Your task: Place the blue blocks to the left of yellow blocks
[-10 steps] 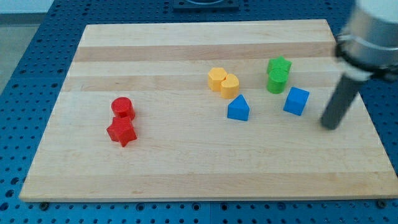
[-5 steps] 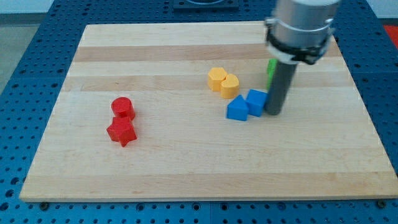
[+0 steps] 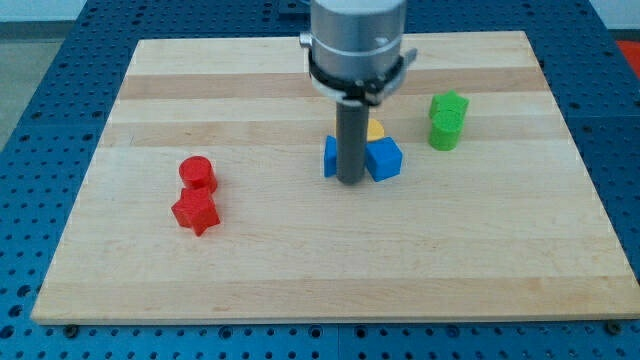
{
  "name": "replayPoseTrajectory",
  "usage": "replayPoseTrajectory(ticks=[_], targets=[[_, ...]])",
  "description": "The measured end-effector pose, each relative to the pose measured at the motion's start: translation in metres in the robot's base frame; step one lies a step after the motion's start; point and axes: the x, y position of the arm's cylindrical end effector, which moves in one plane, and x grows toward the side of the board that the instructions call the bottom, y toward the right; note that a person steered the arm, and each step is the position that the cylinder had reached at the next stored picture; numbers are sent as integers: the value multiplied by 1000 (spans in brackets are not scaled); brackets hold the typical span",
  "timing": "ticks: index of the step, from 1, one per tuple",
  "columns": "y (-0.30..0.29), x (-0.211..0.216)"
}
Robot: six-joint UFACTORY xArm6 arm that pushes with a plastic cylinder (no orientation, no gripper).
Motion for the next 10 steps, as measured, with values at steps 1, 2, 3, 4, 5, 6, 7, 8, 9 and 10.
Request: replayPoseTrajectory(ticks=[1, 2, 3, 4, 5, 6, 7, 8, 9, 10], targets=[[-13, -34], [-18, -31], [-17, 3], [1, 33], [58, 45], [117, 26], [139, -7], [116, -6], [83, 8], [50, 13]])
